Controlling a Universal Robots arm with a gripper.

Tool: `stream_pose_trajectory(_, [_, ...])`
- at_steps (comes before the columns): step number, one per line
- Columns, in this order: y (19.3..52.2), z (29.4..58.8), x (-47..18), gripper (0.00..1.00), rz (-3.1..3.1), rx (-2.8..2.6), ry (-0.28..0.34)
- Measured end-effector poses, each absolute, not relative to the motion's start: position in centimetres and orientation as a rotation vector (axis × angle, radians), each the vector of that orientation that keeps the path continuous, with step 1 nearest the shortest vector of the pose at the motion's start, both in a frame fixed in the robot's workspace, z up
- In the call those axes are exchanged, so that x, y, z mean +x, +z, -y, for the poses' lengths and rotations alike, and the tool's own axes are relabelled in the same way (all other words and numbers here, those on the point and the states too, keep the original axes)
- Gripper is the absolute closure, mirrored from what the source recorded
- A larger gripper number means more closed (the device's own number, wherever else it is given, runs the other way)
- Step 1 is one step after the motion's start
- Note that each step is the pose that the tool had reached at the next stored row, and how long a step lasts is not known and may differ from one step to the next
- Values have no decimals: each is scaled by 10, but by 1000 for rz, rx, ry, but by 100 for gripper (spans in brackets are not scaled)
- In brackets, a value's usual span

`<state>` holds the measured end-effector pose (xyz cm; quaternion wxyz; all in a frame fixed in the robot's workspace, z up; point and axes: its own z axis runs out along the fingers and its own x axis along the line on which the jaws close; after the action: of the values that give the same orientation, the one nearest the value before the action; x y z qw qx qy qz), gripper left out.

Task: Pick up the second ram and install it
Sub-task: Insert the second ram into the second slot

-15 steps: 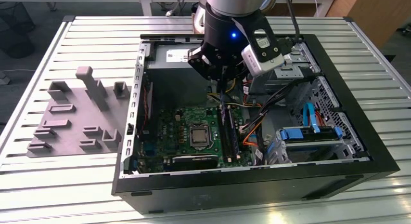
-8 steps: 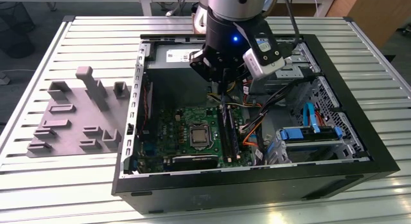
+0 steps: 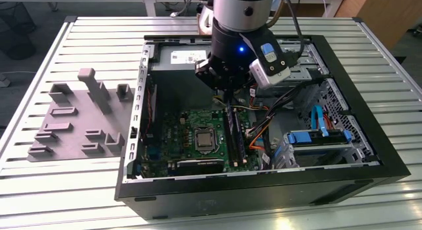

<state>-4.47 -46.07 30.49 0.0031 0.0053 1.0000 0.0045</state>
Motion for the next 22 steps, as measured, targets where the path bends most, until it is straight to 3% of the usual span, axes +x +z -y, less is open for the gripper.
stream_pose_trajectory(22, [268,464,-36,86,-3135,17,14])
